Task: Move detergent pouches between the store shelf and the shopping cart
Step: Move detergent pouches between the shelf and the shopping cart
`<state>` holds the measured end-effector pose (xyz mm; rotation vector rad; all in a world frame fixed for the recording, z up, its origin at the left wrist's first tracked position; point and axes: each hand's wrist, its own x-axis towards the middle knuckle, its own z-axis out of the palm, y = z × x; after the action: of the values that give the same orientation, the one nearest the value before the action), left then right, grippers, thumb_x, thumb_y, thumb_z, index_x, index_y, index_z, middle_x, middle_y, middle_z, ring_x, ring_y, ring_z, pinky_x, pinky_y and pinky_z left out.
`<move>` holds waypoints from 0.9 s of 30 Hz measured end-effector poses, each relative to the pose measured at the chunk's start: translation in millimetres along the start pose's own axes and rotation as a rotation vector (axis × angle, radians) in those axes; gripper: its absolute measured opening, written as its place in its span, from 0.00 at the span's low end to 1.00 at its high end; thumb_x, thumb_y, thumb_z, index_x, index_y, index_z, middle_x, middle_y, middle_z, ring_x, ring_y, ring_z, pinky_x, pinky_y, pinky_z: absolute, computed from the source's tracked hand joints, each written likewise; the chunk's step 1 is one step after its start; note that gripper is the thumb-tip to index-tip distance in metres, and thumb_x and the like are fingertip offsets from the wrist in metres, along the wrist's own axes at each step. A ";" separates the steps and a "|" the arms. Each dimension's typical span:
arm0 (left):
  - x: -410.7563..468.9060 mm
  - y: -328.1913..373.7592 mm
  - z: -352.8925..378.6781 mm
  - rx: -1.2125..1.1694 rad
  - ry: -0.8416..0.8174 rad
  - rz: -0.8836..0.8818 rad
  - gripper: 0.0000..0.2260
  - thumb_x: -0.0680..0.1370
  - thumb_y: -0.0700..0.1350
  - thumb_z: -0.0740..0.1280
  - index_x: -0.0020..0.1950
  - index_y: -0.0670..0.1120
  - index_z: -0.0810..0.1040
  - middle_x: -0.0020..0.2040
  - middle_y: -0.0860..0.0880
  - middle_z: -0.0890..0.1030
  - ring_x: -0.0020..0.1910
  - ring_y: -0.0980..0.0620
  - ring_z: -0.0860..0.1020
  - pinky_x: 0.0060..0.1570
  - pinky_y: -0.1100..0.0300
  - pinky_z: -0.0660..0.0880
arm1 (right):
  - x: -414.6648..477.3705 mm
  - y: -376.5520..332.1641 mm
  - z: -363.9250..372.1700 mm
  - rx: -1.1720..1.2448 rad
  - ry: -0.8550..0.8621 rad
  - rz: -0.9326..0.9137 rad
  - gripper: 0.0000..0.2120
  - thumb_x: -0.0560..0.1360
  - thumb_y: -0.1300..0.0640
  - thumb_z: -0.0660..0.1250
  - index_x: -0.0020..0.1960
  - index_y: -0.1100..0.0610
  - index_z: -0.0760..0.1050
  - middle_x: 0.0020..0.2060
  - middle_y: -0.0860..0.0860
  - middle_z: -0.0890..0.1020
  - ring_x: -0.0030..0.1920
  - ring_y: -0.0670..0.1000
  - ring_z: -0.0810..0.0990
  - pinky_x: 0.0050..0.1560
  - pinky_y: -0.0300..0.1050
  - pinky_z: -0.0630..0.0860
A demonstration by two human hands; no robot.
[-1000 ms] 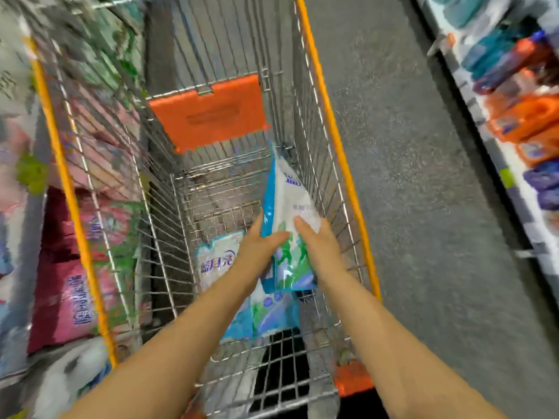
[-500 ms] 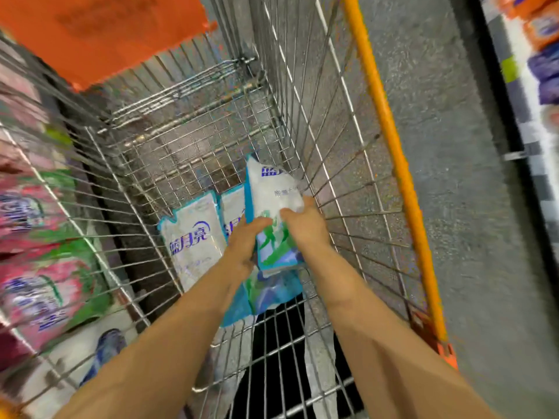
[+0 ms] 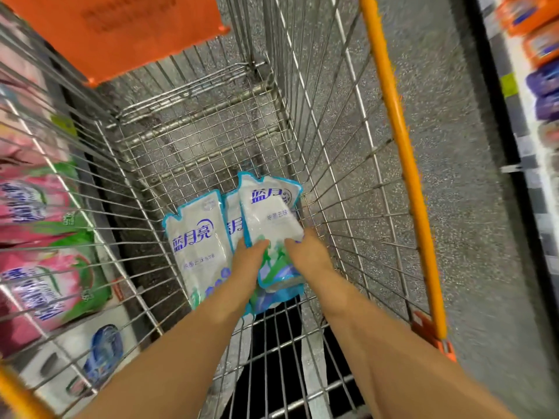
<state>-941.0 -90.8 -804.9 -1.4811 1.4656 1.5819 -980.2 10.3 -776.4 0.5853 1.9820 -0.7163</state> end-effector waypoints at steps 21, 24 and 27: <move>-144.1 27.9 -7.7 -0.006 0.200 0.502 0.10 0.76 0.40 0.62 0.37 0.51 0.73 0.33 0.51 0.77 0.25 0.64 0.75 0.34 0.63 0.69 | -107.5 1.2 -59.6 -0.111 -0.050 -0.494 0.15 0.77 0.56 0.61 0.63 0.57 0.73 0.61 0.57 0.78 0.61 0.57 0.75 0.55 0.42 0.70; -195.7 29.1 -0.7 -0.071 0.263 0.603 0.07 0.76 0.40 0.62 0.40 0.49 0.75 0.33 0.50 0.77 0.26 0.62 0.75 0.36 0.62 0.69 | -144.8 7.5 -86.1 -0.134 -0.046 -0.660 0.14 0.78 0.56 0.60 0.62 0.56 0.74 0.58 0.57 0.80 0.58 0.57 0.77 0.46 0.41 0.68; -252.7 21.7 9.6 -0.112 0.296 0.735 0.06 0.76 0.38 0.62 0.41 0.47 0.76 0.32 0.50 0.76 0.23 0.65 0.74 0.33 0.65 0.69 | -189.4 12.1 -112.0 -0.154 -0.017 -0.818 0.14 0.78 0.56 0.59 0.60 0.57 0.76 0.57 0.56 0.80 0.58 0.56 0.77 0.45 0.41 0.66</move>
<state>-896.2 -15.3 -566.7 -1.3503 2.3123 1.9231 -951.5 73.9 -567.4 -0.3648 2.2210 -1.0210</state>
